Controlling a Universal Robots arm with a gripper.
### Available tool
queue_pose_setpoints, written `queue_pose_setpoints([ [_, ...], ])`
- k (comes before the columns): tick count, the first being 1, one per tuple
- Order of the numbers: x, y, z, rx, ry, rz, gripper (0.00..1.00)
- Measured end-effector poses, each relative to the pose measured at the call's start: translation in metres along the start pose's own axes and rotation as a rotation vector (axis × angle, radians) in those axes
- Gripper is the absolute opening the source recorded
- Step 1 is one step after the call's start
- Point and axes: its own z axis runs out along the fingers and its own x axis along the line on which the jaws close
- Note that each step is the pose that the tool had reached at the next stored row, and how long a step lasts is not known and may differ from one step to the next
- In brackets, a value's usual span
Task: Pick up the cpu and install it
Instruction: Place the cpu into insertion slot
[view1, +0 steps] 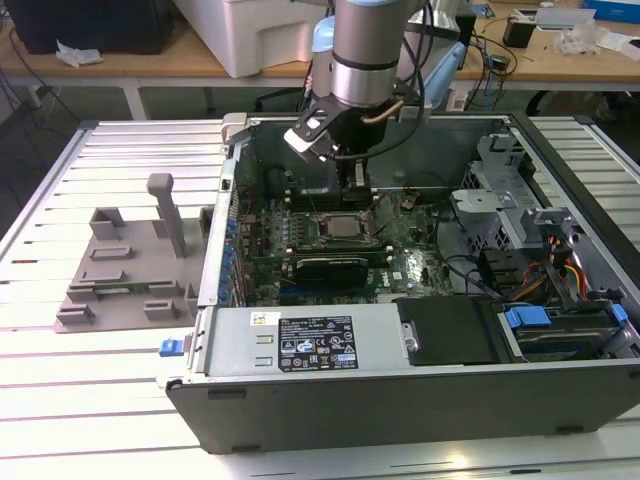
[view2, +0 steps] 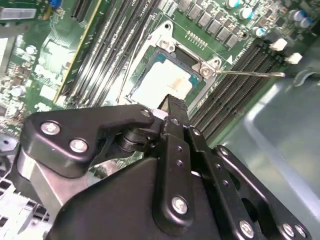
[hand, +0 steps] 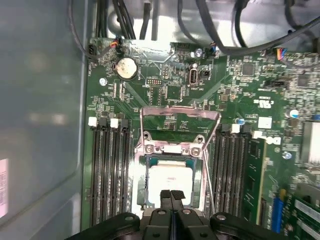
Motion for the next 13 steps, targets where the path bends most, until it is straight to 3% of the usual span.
queue_pose_setpoints([
  [10, -0.0004, -0.0014, -0.0443, 0.0, 0.0001, -0.001, 0.11],
  [13, -0.0005, -0.002, -0.0633, 0.0, 0.0, -0.001, 0.11],
])
